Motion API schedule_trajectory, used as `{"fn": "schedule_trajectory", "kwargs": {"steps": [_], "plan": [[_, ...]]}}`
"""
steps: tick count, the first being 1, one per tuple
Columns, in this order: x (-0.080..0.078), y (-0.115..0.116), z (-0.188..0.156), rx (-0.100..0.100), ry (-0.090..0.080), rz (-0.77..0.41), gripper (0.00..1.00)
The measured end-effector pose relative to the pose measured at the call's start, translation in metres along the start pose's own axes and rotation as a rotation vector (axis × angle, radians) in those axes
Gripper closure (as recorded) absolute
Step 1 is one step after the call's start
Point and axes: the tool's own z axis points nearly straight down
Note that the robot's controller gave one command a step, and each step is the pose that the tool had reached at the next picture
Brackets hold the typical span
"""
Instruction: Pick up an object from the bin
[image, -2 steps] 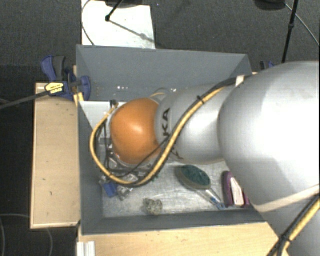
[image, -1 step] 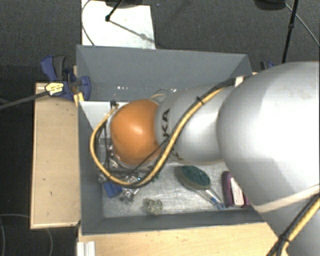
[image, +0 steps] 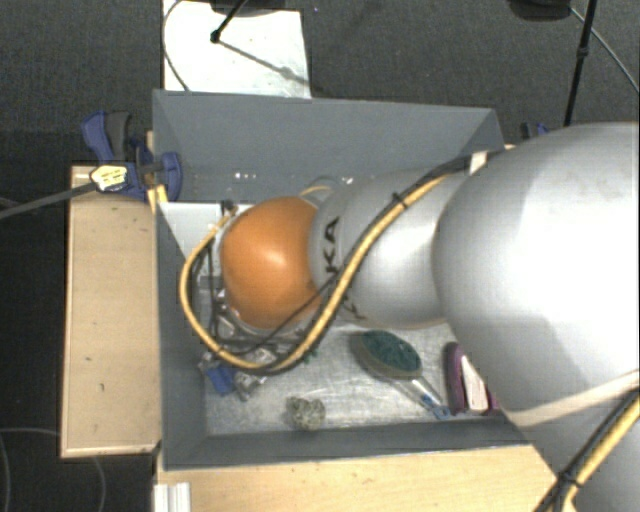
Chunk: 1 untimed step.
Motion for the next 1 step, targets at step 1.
{"fn": "schedule_trajectory", "kwargs": {"steps": [1], "plan": [[0.0172,-0.0131,-0.1751,0.004,-0.011,-0.052,1.0]]}}
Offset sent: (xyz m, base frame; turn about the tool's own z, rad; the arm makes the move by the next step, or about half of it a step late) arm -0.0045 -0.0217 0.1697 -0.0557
